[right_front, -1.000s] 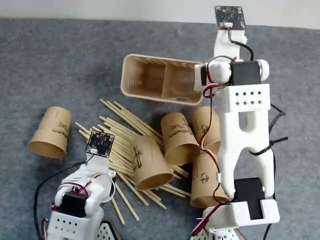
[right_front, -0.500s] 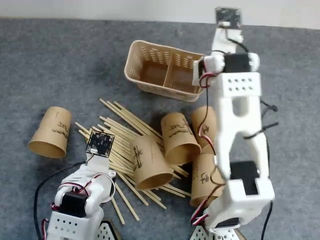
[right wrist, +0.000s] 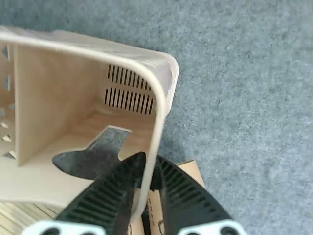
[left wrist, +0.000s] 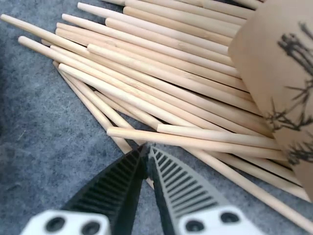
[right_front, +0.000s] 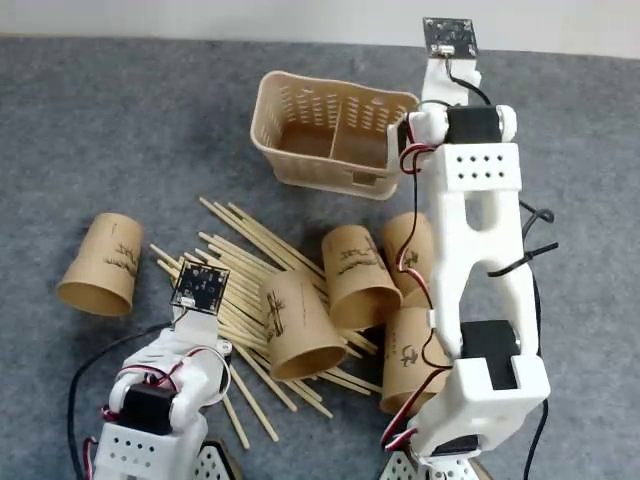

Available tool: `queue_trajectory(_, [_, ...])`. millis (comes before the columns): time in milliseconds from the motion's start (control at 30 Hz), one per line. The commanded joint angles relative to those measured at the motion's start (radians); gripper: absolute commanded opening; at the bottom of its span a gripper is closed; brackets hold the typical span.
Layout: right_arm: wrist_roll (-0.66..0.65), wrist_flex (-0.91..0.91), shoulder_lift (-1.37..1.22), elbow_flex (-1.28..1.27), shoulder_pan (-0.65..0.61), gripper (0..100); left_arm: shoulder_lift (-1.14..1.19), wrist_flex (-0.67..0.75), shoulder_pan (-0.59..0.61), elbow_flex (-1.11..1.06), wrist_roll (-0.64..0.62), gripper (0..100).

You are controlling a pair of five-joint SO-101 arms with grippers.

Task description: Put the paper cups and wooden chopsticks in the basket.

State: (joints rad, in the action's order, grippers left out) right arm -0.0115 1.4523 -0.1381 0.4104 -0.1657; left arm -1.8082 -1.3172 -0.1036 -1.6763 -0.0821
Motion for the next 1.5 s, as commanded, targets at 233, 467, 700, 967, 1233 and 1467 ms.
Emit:
queue_trajectory(233, [-0.063, 0.211, 0.021, 0.217, 0.021, 0.7, -0.010, -0.005, -0.012, -0.019, -0.006, 1])
queue_trajectory(467, [-0.078, 0.308, 0.016, 0.383, -0.005, 0.7, -0.010, -0.005, -0.012, -0.019, -0.006, 1])
queue_trajectory(700, [-0.072, 0.291, 0.012, 0.286, -0.002, 0.7, -0.010, -0.005, -0.012, -0.019, -0.006, 1])
queue_trajectory(967, [0.026, 0.197, 0.012, 0.222, 0.047, 0.7, -0.010, -0.005, -0.012, -0.019, -0.006, 1])
queue_trajectory(1233, [0.206, 0.065, 0.013, 0.108, 0.153, 0.7, -0.010, -0.005, -0.012, -0.019, -0.006, 1])
queue_trajectory(1467, [0.304, -0.027, 0.016, 0.027, 0.231, 0.6, -0.010, -0.005, -0.012, -0.019, -0.006, 1])
